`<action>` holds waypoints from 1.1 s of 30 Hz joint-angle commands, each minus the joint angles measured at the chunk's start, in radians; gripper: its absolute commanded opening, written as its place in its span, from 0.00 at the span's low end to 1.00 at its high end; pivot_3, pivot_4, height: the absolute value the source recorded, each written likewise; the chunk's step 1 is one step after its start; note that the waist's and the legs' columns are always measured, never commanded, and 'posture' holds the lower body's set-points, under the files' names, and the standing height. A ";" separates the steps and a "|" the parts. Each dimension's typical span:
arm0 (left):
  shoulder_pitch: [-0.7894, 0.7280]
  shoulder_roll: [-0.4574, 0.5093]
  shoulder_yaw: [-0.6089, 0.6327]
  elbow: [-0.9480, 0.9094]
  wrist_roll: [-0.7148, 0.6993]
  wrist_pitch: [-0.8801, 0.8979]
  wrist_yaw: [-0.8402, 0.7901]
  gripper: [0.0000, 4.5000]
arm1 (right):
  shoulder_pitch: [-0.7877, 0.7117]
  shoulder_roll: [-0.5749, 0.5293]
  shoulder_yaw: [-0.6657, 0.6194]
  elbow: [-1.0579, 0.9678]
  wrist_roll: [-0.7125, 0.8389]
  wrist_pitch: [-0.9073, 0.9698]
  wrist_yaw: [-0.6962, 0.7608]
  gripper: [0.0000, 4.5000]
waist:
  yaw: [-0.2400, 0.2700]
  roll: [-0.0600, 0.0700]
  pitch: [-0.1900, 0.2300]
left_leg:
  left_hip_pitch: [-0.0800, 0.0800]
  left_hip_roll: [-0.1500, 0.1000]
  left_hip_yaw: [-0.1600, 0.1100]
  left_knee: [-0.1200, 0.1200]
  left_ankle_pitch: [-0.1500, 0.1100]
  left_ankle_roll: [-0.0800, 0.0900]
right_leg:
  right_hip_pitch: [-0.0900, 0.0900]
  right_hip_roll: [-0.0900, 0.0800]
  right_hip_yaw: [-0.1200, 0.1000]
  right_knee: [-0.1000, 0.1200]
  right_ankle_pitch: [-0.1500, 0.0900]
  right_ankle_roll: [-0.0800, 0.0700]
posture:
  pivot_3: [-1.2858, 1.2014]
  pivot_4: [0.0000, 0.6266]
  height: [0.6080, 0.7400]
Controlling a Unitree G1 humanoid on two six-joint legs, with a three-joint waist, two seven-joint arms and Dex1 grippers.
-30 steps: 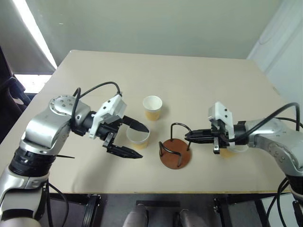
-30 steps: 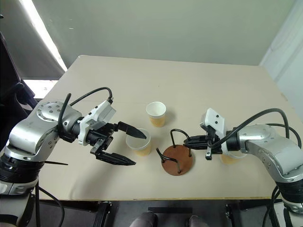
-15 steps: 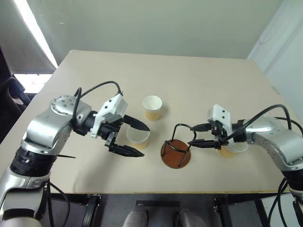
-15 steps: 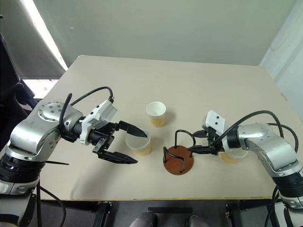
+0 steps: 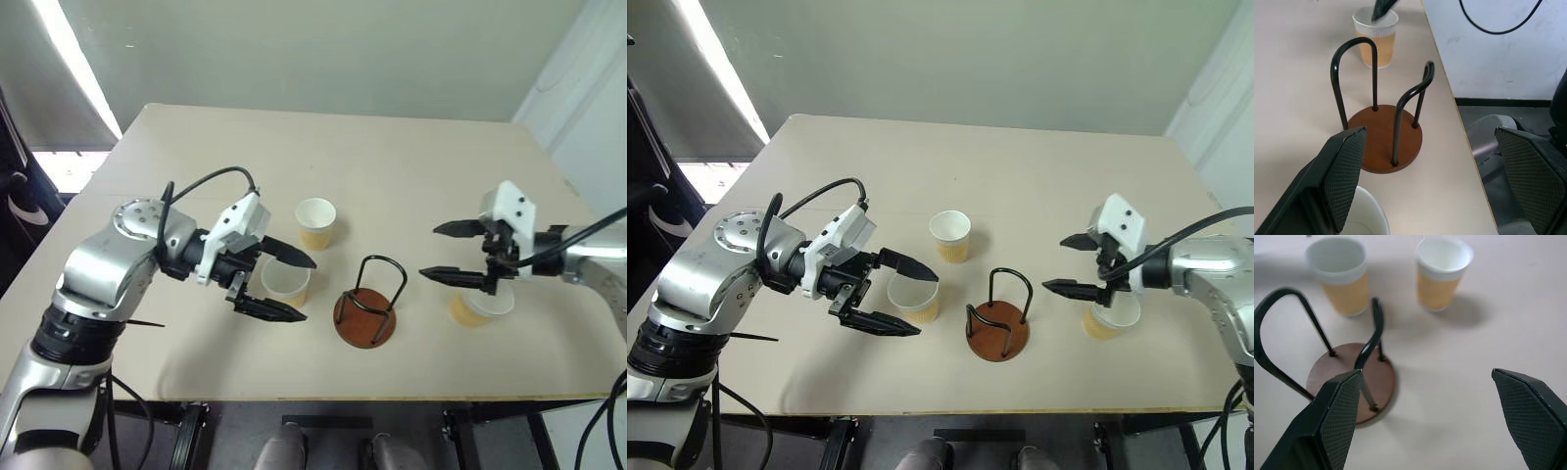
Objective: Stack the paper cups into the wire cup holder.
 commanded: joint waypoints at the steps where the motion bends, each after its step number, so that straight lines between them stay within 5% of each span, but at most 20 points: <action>1: -0.026 -0.004 0.023 -0.015 -0.020 -0.001 0.005 1.00 | 0.043 -0.067 -0.150 -0.099 0.081 0.067 0.006 0.95 | 0.004 0.000 0.000 | -0.001 0.000 0.000 0.000 0.000 0.000 | 0.000 0.000 0.000 0.000 0.000 0.000 | 0.52 0.24 1.00; 7: -0.033 -0.024 0.013 0.001 -0.021 -0.012 -0.003 1.00 | 0.199 -0.165 -0.300 -0.213 0.166 0.149 0.051 0.95 | 0.006 0.000 0.000 | -0.001 0.000 0.000 -0.001 0.000 0.000 | 0.001 0.000 0.000 -0.002 0.000 0.000 | 0.52 0.24 1.00; 15: -0.053 -0.045 -0.005 0.020 -0.012 -0.036 -0.022 1.00 | 0.459 -0.271 -0.295 -0.179 -0.053 -0.052 0.099 0.95 | 0.006 0.000 0.000 | 0.000 0.000 0.000 0.000 -0.001 0.000 | 0.002 0.000 0.000 -0.003 0.000 0.001 | 0.52 0.24 1.00; 33: -0.038 -0.033 0.002 0.005 -0.016 -0.036 -0.010 1.00 | 0.394 -0.258 0.020 -0.003 -0.255 -0.310 0.118 0.95 | 0.003 0.000 0.000 | 0.000 0.000 0.000 0.002 -0.001 0.002 | 0.003 0.000 0.000 -0.003 0.001 0.004 | 0.52 0.24 1.00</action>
